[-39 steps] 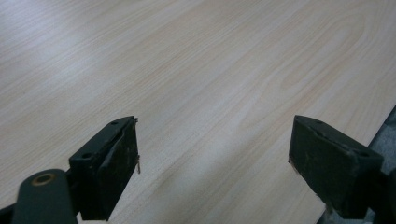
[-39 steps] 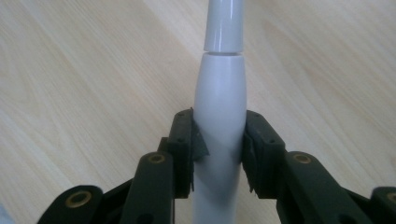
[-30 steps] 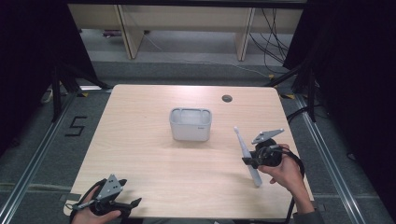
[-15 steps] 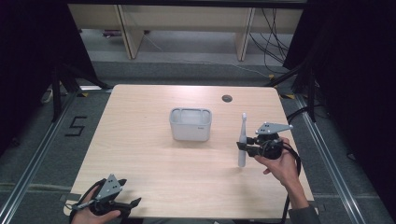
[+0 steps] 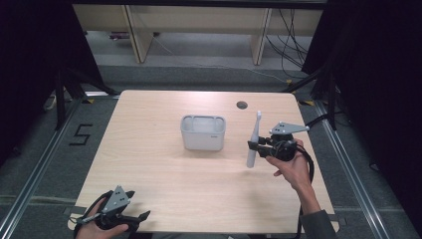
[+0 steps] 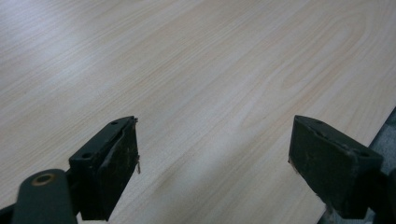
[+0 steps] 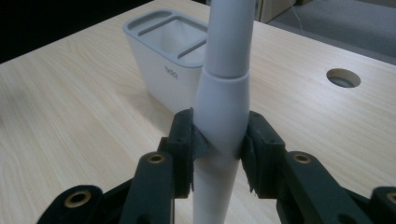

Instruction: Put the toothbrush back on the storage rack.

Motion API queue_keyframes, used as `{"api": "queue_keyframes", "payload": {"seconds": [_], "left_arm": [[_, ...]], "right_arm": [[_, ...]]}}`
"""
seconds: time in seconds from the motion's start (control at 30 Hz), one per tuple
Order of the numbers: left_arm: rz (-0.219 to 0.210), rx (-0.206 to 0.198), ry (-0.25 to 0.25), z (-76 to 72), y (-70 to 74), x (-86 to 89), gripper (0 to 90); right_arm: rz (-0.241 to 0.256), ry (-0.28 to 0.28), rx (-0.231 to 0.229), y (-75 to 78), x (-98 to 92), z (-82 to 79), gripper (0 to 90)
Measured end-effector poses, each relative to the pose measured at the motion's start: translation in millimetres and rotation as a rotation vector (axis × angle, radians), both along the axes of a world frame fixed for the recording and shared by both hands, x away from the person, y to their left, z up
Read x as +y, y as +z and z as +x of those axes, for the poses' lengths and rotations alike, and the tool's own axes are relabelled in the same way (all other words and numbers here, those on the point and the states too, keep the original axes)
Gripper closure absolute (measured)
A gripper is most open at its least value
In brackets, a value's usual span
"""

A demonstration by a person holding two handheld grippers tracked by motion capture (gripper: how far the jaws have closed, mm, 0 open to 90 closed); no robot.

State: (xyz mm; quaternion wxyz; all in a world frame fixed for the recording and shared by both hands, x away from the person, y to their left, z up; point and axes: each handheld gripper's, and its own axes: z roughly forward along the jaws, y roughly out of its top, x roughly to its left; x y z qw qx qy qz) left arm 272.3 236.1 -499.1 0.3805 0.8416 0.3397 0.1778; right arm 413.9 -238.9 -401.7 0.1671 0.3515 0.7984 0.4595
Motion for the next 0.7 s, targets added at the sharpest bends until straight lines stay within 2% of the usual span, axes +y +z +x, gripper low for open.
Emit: {"api": "queue_keyframes", "payload": {"seconds": [0.07,0.1,0.17,0.23,0.27,0.3,0.37,0.43,0.53,0.57,0.67,0.7], "left_arm": [[0.005,0.006,-0.015,-0.6,0.4,0.4,15.5],[0.007,0.002,-0.008,-0.3,0.1,0.3,15.4],[0.010,-0.005,-0.009,0.8,0.0,0.8,15.5],[0.011,-0.003,-0.014,0.3,0.4,0.6,15.4],[0.018,-0.003,-0.023,0.4,0.5,1.0,15.5],[0.009,0.002,-0.010,-0.1,0.0,0.4,15.4],[0.004,0.000,-0.004,0.1,-0.1,0.4,15.4],[0.010,-0.002,-0.018,0.1,0.5,0.7,15.5],[0.005,0.004,-0.003,0.0,-0.3,0.4,15.5],[0.015,-0.007,-0.014,0.8,0.3,1.1,15.4],[0.010,0.002,-0.011,-0.3,-0.2,0.7,15.5],[0.018,-0.002,-0.016,0.6,0.1,1.3,15.5]], "right_arm": [[0.009,0.006,0.021,0.8,2.8,2.4,67.1],[0.008,0.014,0.010,0.5,3.1,4.0,67.1],[0.014,-0.009,0.008,1.4,6.4,5.3,67.2],[0.015,0.003,0.021,3.3,8.5,7.8,67.1],[0.005,-0.001,-0.007,3.8,8.6,9.6,67.1],[0.014,-0.006,0.016,4.8,10.5,9.6,67.1],[0.015,-0.002,-0.003,5.4,11.9,13.5,67.1],[0.018,-0.006,0.009,6.9,14.0,14.6,67.1],[0.014,0.001,-0.009,9.5,16.6,19.1,67.1],[0.021,-0.007,-0.001,10.2,18.3,19.3,67.1],[0.025,-0.003,-0.016,12.9,20.7,22.8,67.1],[0.044,-0.016,-0.011,13.1,23.0,22.8,67.1]]}}
